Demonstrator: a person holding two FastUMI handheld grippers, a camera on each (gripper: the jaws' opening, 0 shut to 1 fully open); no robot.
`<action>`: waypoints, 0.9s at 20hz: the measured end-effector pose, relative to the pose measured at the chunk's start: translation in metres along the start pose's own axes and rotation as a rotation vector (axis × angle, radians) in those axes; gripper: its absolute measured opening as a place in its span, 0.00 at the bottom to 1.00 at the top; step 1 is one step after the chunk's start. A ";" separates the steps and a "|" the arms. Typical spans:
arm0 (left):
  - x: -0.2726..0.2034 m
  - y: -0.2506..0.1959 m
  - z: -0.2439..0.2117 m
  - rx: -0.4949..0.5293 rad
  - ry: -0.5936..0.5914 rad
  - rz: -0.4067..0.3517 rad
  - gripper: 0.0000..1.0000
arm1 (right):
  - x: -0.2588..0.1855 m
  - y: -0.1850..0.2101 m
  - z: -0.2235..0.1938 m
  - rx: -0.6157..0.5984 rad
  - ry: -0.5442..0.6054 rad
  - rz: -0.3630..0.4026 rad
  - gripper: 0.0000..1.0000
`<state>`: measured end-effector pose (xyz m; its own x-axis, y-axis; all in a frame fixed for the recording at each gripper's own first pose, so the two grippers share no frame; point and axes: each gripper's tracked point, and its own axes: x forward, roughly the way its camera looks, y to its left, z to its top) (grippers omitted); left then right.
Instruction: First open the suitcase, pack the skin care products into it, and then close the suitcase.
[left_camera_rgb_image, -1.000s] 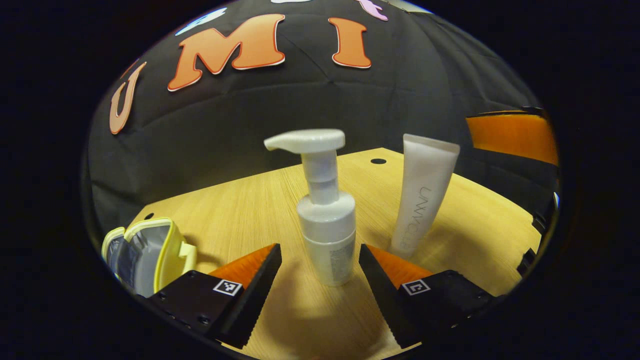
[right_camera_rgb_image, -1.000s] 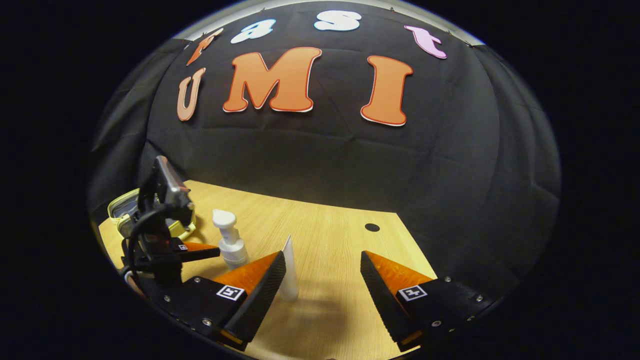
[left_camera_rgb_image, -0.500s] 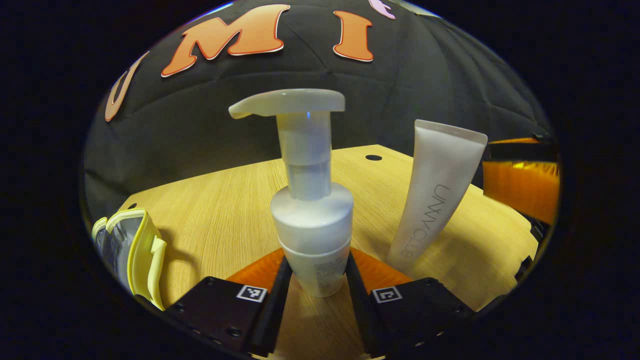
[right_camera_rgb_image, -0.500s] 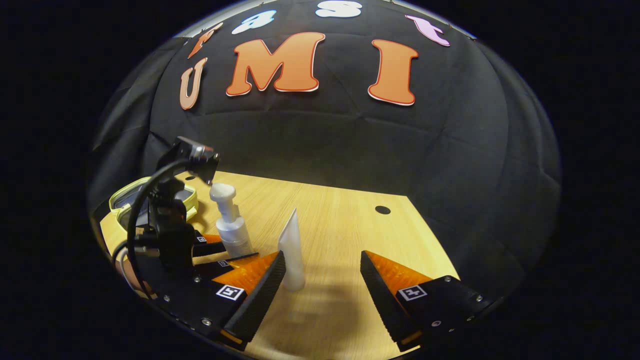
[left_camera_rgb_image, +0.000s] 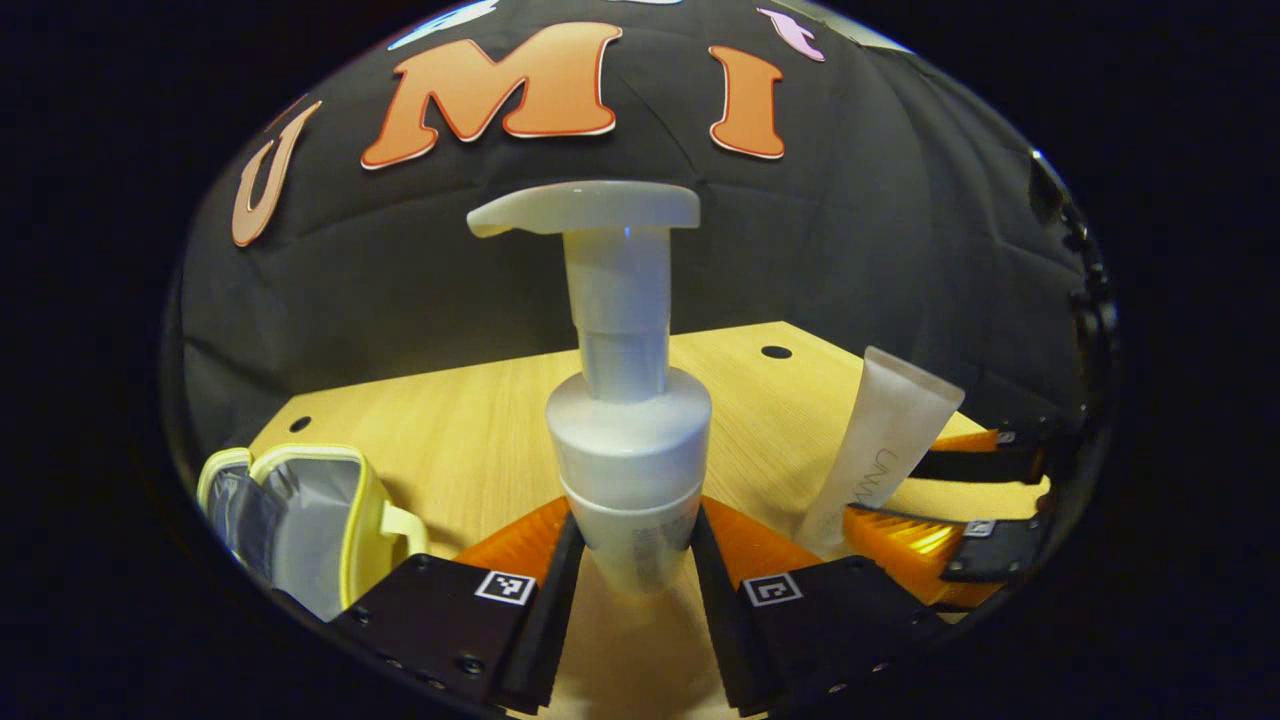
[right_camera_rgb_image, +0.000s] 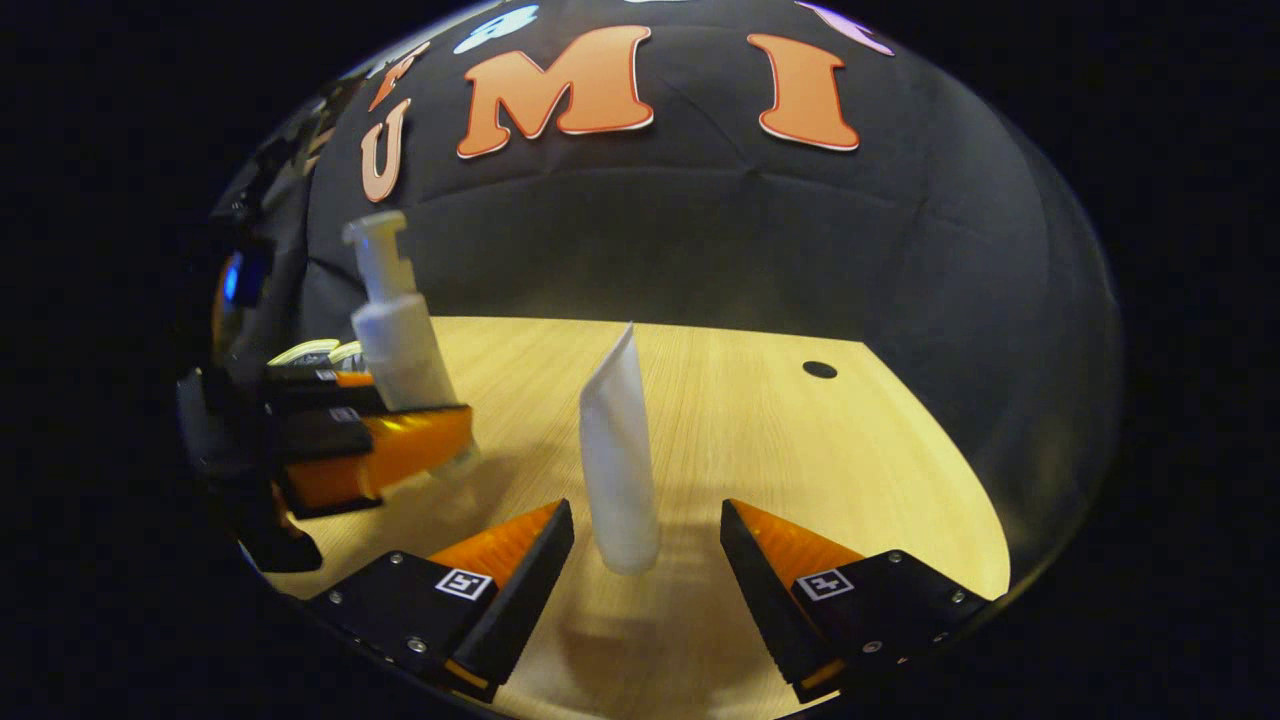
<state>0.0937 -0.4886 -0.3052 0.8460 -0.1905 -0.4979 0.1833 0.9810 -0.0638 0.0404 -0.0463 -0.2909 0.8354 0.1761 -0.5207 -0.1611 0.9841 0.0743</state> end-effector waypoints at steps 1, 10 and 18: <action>-0.006 0.005 0.005 0.004 -0.007 0.008 0.61 | 0.004 0.002 -0.001 0.007 0.002 0.014 0.94; -0.034 0.041 0.010 0.018 0.016 0.064 0.61 | 0.030 0.012 -0.003 0.095 0.012 0.003 0.48; -0.073 0.084 0.035 0.013 -0.027 0.109 0.61 | 0.001 0.029 0.041 0.116 -0.031 0.006 0.39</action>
<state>0.0647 -0.3936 -0.2443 0.8744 -0.0837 -0.4779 0.0959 0.9954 0.0010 0.0585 -0.0169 -0.2545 0.8507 0.1810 -0.4935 -0.1060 0.9786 0.1762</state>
